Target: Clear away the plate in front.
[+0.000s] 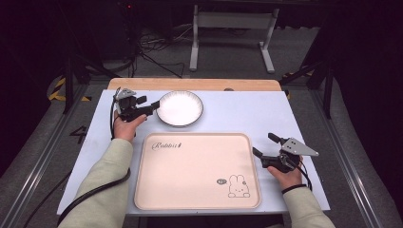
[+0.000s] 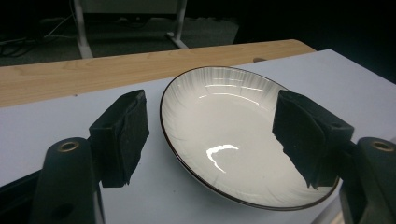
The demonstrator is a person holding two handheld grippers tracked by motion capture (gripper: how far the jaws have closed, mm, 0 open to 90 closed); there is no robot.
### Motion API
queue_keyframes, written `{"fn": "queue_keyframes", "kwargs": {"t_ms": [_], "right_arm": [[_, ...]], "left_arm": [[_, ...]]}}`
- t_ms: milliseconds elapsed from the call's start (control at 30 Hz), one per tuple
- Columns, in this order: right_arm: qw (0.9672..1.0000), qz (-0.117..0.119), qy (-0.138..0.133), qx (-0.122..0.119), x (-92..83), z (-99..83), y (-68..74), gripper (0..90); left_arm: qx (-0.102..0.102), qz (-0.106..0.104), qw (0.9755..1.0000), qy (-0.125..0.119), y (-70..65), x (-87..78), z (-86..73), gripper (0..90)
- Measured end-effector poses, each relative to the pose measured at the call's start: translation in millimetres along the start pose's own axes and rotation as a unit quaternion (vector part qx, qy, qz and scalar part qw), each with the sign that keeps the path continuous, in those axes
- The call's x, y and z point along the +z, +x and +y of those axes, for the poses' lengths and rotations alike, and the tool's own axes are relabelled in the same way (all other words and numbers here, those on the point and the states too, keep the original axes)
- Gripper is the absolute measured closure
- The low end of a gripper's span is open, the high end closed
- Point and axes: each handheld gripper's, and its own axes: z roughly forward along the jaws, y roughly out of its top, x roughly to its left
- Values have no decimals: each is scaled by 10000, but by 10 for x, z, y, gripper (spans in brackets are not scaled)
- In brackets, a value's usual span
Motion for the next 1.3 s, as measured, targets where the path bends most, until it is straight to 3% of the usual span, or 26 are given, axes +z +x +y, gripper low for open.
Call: {"fn": "queue_keyframes", "kwargs": {"t_ms": [67,300,500,900,1067,1100,1300], "right_arm": [[10000,-11,-4,6,-1,0,0,124],[10000,-28,-8,-2,-2,-1,-1,123],[10000,-35,-23,4,-3,-1,1,120],[10000,-27,-15,-28,-2,-1,5,120],[10000,-26,-14,-37,0,-1,4,120],[10000,-26,-10,-39,0,-1,4,120],[10000,-27,-10,-42,1,0,5,121]], "left_arm": [[55,25,10000,40,5,42,13,289],[-45,-53,9997,239,36,192,16,273],[-295,-92,9984,484,96,323,-17,279],[-421,42,9955,843,152,419,-81,293],[-533,96,9924,1105,156,450,-84,307],[-717,112,9899,1216,165,459,-90,314],[-774,69,9884,1306,179,479,-113,353]]}}
